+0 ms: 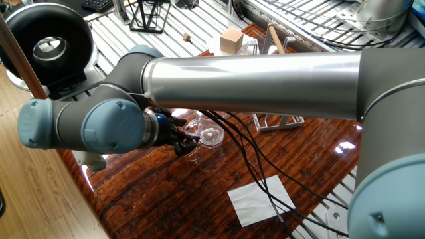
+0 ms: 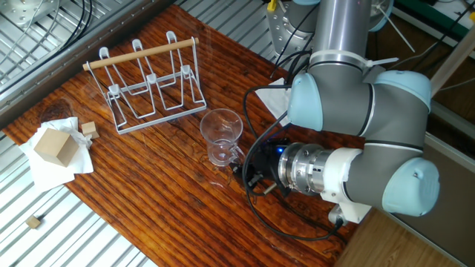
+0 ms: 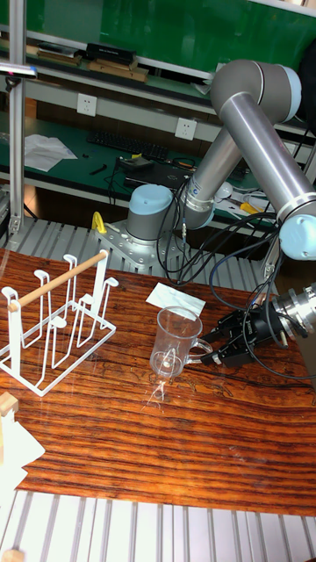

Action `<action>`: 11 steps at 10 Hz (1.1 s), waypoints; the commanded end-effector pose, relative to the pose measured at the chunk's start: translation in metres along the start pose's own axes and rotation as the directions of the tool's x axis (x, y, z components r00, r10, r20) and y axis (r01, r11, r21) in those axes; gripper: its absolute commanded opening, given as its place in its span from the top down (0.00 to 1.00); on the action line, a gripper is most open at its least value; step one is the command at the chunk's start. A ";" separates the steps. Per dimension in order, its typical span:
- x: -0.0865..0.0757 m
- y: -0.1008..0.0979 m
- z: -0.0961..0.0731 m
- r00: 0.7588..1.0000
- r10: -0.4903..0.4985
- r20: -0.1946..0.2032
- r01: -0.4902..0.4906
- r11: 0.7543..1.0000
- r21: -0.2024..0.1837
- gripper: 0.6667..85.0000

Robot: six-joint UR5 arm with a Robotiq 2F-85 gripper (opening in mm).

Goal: Put the cup on the cup rack

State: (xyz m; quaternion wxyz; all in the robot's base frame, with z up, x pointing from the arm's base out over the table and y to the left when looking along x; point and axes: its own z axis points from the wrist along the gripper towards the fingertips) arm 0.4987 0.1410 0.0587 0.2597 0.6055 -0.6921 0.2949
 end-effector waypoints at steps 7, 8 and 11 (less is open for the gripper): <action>0.016 0.007 0.000 0.997 -0.044 -0.059 0.042 0.999 -0.032 0.36; 0.016 0.007 0.000 0.997 -0.042 -0.057 0.040 0.999 -0.032 0.36; 0.017 0.007 -0.001 0.997 -0.042 -0.060 0.040 0.999 -0.033 0.36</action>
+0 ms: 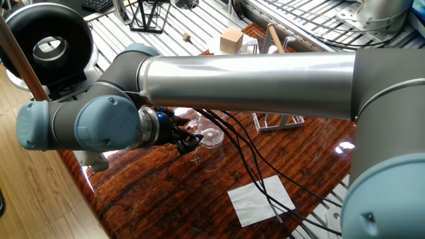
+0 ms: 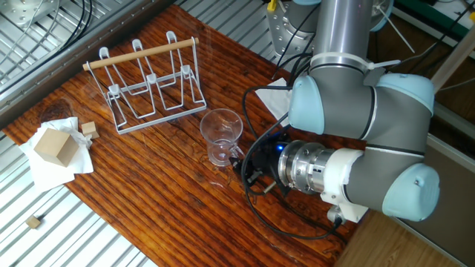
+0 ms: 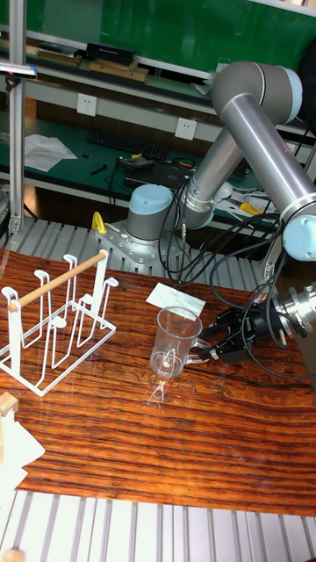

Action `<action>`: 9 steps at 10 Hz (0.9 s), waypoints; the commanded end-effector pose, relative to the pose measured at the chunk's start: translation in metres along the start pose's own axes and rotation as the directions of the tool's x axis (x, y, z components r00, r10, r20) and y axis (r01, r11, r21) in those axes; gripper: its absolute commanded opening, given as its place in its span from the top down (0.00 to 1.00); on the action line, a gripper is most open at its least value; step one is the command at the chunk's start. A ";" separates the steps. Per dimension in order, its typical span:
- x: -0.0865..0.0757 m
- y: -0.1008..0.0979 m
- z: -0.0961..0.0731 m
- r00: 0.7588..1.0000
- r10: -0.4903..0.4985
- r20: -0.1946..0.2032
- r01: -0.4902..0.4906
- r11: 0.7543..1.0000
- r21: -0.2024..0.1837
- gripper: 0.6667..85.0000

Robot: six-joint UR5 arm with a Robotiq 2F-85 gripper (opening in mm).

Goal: Put the cup on the cup rack

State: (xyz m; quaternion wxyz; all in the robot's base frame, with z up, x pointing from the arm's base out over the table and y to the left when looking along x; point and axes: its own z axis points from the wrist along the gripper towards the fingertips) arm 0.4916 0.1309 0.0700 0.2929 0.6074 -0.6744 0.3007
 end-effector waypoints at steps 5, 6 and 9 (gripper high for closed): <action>0.009 0.002 0.000 0.999 -0.003 -0.032 0.003 1.000 -0.010 0.33; 0.011 0.002 0.000 0.999 -0.003 -0.038 0.003 1.000 -0.009 0.33; 0.009 0.001 -0.002 0.999 0.000 -0.040 -0.001 1.000 -0.012 0.33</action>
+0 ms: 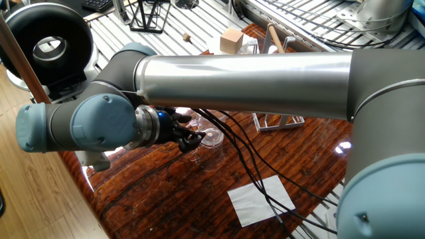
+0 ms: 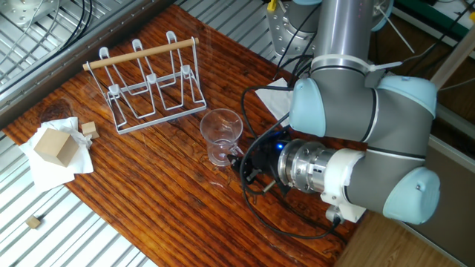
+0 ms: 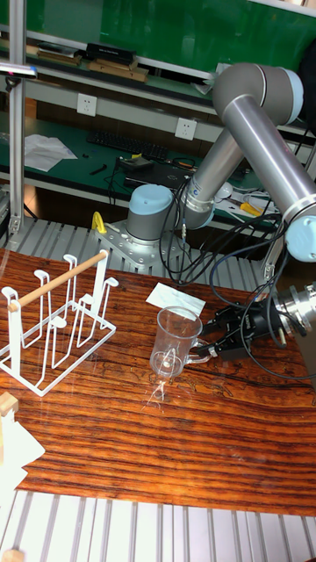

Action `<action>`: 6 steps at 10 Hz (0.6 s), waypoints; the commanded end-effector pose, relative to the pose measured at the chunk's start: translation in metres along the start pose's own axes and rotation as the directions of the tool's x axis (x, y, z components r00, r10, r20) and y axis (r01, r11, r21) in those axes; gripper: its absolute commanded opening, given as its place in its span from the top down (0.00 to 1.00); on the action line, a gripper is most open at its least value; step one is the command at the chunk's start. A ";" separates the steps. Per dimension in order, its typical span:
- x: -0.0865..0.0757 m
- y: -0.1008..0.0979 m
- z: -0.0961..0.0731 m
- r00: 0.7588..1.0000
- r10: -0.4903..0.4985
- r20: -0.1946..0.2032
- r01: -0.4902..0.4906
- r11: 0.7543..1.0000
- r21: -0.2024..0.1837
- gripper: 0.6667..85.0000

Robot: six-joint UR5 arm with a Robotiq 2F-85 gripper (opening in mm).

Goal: Put the cup on the cup rack

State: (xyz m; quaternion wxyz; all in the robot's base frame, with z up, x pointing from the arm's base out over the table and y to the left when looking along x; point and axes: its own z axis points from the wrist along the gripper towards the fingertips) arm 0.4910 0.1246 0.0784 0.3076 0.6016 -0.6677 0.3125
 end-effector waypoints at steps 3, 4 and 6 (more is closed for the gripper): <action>-0.010 -0.002 -0.002 1.000 0.012 0.005 -0.012 1.000 -0.013 0.33; -0.010 -0.002 -0.001 1.000 0.013 0.005 -0.013 1.000 -0.013 0.33; -0.012 -0.003 0.001 1.000 0.015 0.002 -0.015 1.000 -0.009 0.33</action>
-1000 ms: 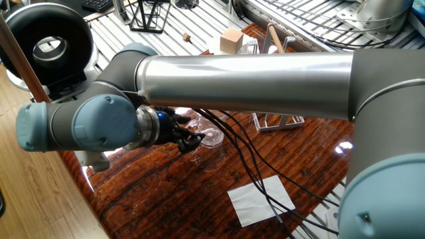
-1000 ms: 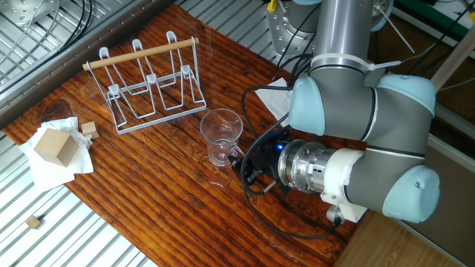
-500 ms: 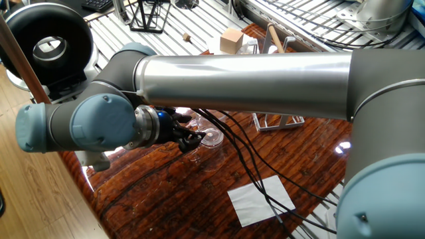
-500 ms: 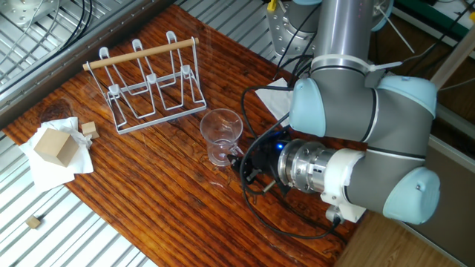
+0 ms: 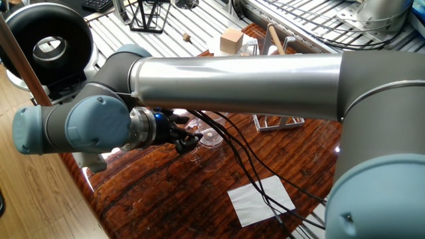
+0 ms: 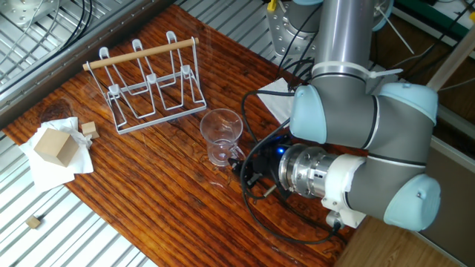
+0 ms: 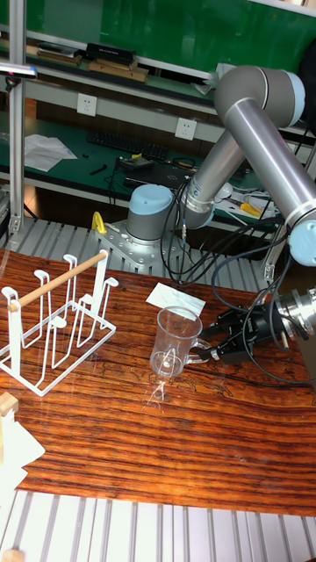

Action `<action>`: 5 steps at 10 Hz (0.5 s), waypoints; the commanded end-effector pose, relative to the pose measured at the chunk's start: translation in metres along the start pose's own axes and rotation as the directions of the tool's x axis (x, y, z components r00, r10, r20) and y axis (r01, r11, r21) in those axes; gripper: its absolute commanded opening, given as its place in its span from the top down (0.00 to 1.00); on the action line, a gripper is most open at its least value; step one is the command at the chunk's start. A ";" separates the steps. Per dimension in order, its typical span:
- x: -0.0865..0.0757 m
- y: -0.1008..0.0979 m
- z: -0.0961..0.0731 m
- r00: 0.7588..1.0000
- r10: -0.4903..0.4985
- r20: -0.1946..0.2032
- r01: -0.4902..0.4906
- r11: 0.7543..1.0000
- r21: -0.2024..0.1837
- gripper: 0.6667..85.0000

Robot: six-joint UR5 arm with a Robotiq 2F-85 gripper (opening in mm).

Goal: Put the cup on the cup rack

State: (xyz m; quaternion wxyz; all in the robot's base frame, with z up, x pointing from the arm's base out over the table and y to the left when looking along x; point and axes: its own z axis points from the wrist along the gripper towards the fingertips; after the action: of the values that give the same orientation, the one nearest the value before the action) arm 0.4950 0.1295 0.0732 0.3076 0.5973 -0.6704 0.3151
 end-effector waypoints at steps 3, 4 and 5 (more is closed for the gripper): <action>-0.008 0.001 0.004 1.000 0.012 0.006 -0.012 1.000 -0.006 0.33; -0.008 0.001 0.004 1.000 0.012 0.005 -0.012 1.000 -0.005 0.33; -0.009 0.001 0.004 1.000 0.013 0.003 -0.013 1.000 -0.007 0.34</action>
State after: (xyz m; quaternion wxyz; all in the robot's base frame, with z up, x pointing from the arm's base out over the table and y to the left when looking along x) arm 0.4965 0.1305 0.0671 0.3060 0.5942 -0.6723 0.3185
